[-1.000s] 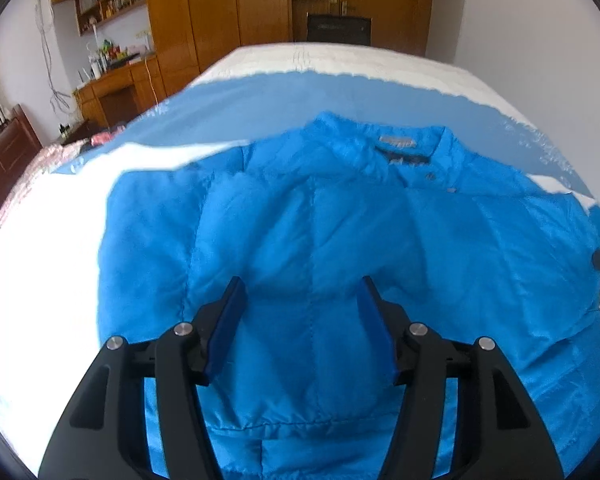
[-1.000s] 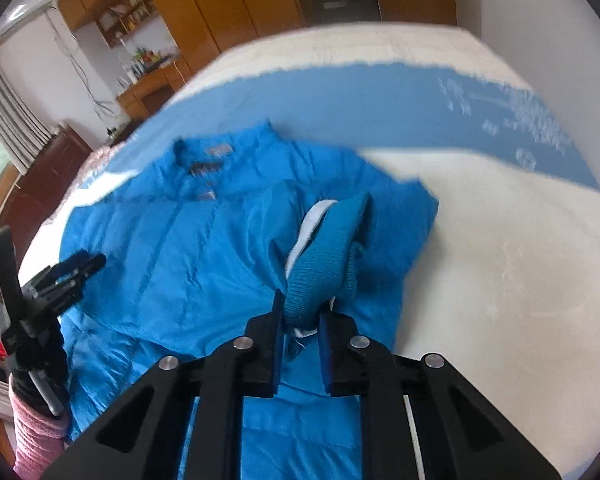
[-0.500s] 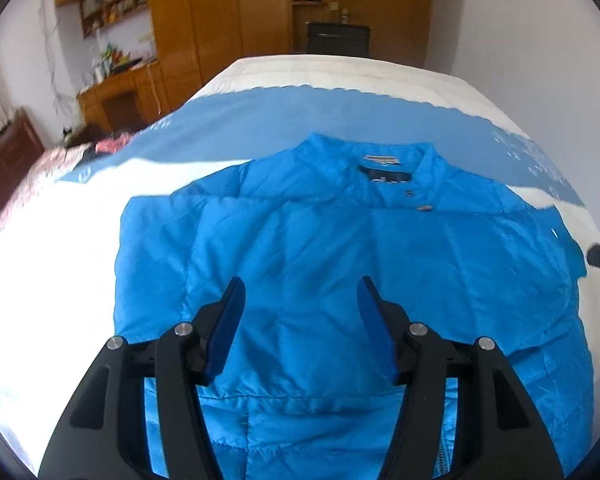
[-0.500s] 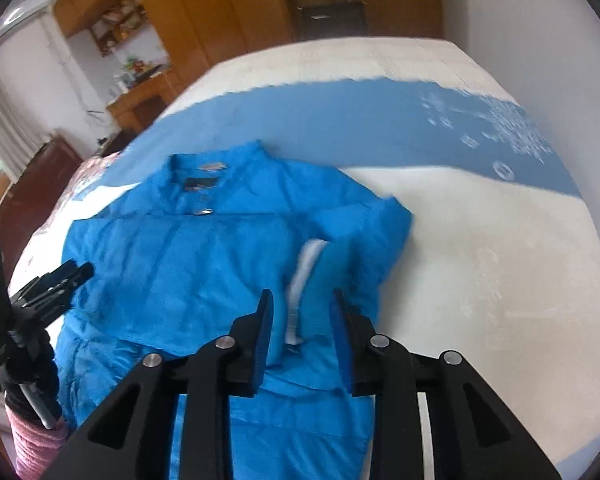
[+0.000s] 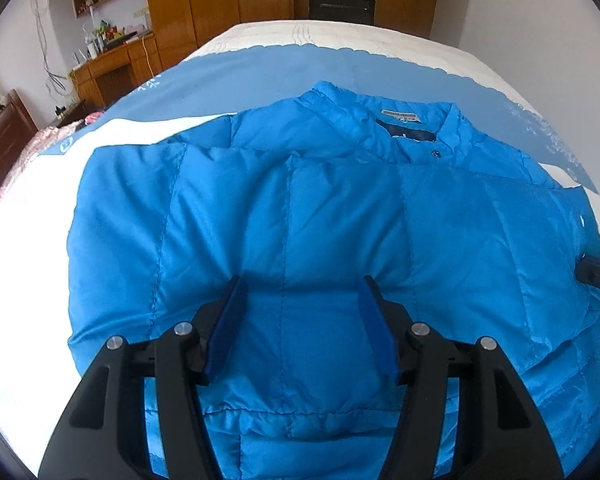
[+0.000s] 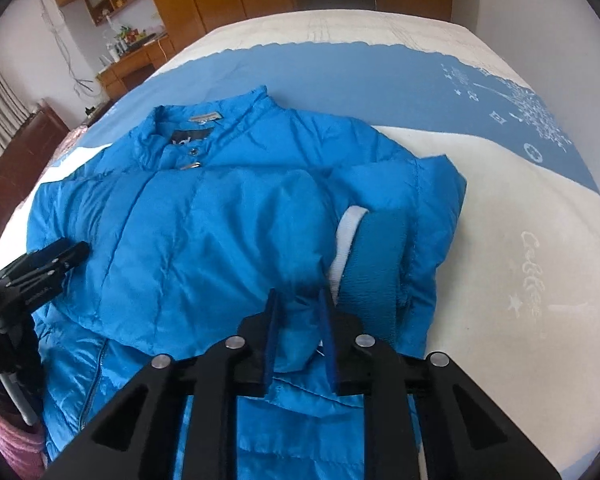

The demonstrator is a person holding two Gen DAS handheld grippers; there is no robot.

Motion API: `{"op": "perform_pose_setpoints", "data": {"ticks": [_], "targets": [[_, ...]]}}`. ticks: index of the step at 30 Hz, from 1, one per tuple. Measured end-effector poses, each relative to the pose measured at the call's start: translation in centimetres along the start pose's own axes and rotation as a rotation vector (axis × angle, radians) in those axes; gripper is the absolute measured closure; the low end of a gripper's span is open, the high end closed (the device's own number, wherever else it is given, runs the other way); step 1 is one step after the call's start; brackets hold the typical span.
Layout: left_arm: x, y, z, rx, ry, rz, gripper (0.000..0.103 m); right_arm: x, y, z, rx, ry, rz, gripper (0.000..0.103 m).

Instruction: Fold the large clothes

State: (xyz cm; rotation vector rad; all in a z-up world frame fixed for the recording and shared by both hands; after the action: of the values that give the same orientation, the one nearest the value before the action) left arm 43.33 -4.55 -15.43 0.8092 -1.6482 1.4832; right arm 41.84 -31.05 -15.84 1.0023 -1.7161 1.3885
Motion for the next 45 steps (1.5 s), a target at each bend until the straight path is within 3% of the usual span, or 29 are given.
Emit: {"op": "perform_pose_setpoints", "data": {"ticks": [2,8,13,17,23,26,29,31,35,39,42,45], "targets": [[0.9,0.1,0.3,-0.002,-0.026,0.013,0.046,0.9,0.0,-0.1,-0.012,-0.005,0.025,0.084],[3.7,0.2,3.0,-0.078,0.002,0.093,0.046,3.5,-0.1,-1.7,0.038,0.014,0.090,0.082],[0.9,0.9,3.0,-0.083,0.009,0.023,0.043,0.5,0.3,-1.4,0.030,0.004,0.013,0.085],[0.0,1.0,2.6,-0.065,0.041,-0.001,0.042,-0.3,0.6,-1.7,0.050,0.032,0.013,0.085],[-0.5,1.0,2.8,-0.054,0.034,0.003,0.042,-0.5,0.6,-1.5,0.037,-0.008,0.026,0.084],[1.6,1.5,2.4,-0.057,0.022,-0.012,0.044,2.1,1.2,-1.7,0.025,-0.075,0.050,0.081],[6.8,2.3,1.1,-0.084,-0.009,0.066,0.042,7.8,2.4,-1.6,0.054,-0.104,0.138,0.075],[10.4,3.6,-0.7,-0.086,-0.012,0.115,0.034,10.7,4.2,-0.9,0.075,-0.106,0.166,0.061],[15.8,8.3,-6.5,-0.049,-0.085,0.151,0.024,13.8,10.6,0.8,0.114,-0.134,0.125,0.053],[17.0,14.5,-10.6,0.015,-0.078,0.070,0.022,14.6,17.3,2.3,0.138,-0.092,0.081,0.046],[17.1,19.4,-12.9,0.078,-0.092,0.011,0.022,14.2,22.0,2.9,0.105,-0.115,0.024,0.043],[17.1,23.2,-13.6,0.140,-0.032,-0.036,0.022,13.8,25.6,2.7,0.070,-0.172,-0.023,0.043]]}}
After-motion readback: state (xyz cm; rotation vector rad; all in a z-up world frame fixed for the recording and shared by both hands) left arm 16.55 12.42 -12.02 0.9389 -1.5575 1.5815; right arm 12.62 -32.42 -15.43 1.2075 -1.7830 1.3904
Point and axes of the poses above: each gripper's, at about its wrist camera, not at the fingertips, and x roughly against the way its jaws point, z to its right, y to its underside, the point moved 8 cm from there along -x, roughly the way its jaws point, and after that the axes turned 4 degrees about -z, right-handed, at the moved point
